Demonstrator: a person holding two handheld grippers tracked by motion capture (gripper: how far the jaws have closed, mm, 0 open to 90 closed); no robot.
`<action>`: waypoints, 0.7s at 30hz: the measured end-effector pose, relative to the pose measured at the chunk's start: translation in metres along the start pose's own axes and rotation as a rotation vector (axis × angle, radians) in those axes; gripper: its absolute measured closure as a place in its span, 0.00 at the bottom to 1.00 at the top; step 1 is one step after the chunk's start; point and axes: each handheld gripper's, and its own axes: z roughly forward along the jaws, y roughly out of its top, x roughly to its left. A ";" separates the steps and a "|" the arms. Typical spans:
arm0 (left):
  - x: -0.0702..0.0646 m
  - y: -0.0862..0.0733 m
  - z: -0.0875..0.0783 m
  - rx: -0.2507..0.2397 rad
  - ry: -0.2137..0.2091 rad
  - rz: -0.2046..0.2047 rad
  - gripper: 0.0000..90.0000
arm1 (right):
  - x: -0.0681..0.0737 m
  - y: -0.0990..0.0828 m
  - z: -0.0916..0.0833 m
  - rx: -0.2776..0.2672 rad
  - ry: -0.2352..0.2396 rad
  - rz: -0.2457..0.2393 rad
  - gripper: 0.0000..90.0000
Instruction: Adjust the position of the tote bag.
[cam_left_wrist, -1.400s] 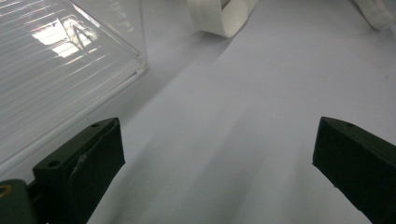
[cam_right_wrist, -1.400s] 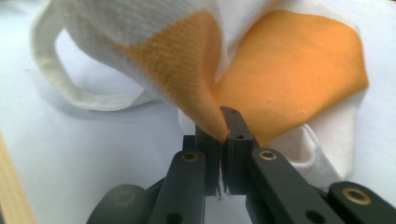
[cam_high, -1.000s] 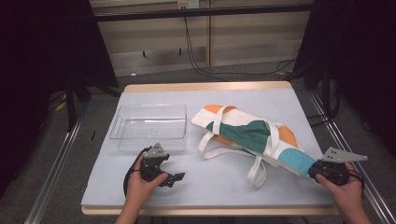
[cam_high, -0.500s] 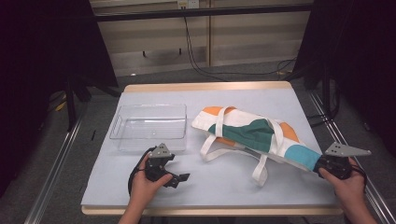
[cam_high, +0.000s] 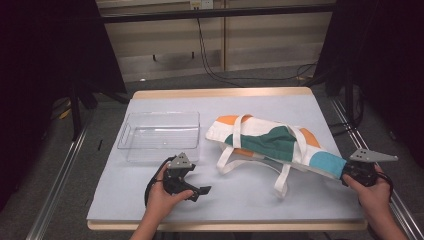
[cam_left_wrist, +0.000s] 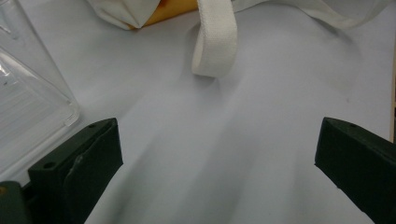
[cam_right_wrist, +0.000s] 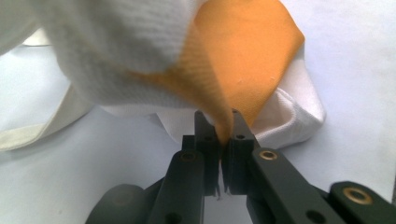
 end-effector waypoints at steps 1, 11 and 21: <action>0.000 0.001 0.001 0.008 -0.001 0.002 0.00 | -0.001 0.000 0.000 0.002 -0.001 0.002 0.95; -0.005 0.009 0.010 0.018 0.030 0.005 0.02 | -0.009 0.004 0.007 -0.003 -0.031 0.023 0.95; -0.004 0.010 0.011 0.017 0.037 0.005 0.04 | -0.010 0.004 0.008 -0.007 -0.051 0.015 0.85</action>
